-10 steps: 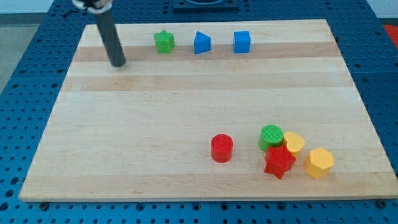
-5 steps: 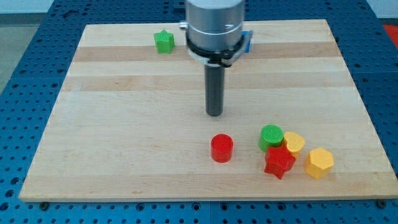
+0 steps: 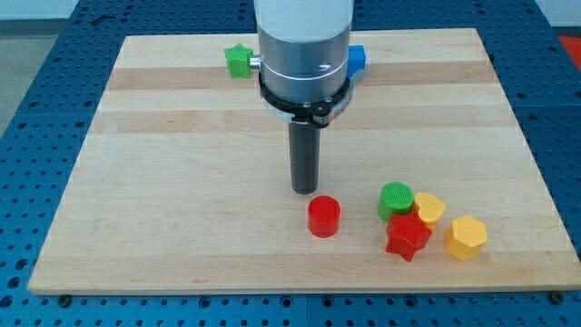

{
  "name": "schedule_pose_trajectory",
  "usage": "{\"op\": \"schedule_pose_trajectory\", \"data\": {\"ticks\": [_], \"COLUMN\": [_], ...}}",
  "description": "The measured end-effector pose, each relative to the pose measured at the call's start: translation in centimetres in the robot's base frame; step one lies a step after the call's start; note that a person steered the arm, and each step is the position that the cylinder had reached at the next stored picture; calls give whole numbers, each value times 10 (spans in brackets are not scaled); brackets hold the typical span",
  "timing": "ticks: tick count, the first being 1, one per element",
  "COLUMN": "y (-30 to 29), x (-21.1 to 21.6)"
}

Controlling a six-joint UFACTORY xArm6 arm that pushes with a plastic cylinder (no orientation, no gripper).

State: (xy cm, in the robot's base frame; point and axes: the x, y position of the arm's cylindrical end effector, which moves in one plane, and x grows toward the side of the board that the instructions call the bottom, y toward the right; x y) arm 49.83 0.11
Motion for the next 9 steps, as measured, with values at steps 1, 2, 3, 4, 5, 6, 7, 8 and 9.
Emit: {"op": "schedule_pose_trajectory", "data": {"ticks": [1,2,3,4,5,6,7,8,9], "y": [4,4,39,83,110,178,180,177,176], "x": [-3,-3,5,4,-12,-8,5,5,5]}}
